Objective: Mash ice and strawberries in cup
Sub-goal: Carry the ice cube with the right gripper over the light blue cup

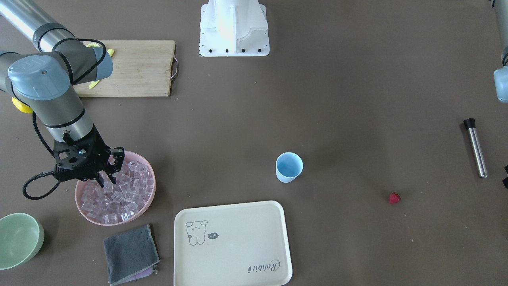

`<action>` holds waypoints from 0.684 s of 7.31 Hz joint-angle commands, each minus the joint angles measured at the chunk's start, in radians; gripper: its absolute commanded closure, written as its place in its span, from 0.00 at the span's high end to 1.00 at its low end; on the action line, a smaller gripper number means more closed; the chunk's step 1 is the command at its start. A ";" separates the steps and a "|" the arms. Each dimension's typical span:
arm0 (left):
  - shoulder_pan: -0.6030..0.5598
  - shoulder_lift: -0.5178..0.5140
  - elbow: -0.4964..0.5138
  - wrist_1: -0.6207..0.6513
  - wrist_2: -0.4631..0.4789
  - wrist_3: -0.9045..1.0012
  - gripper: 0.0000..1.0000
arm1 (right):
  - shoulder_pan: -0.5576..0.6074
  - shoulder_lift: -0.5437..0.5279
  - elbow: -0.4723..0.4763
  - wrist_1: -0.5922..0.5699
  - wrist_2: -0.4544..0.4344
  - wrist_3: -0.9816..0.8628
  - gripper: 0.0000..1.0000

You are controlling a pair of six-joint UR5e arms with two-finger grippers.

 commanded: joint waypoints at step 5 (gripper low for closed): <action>0.012 -0.003 -0.101 0.000 -0.002 -0.001 0.98 | 0.001 0.208 0.034 0.011 -0.010 0.051 0.00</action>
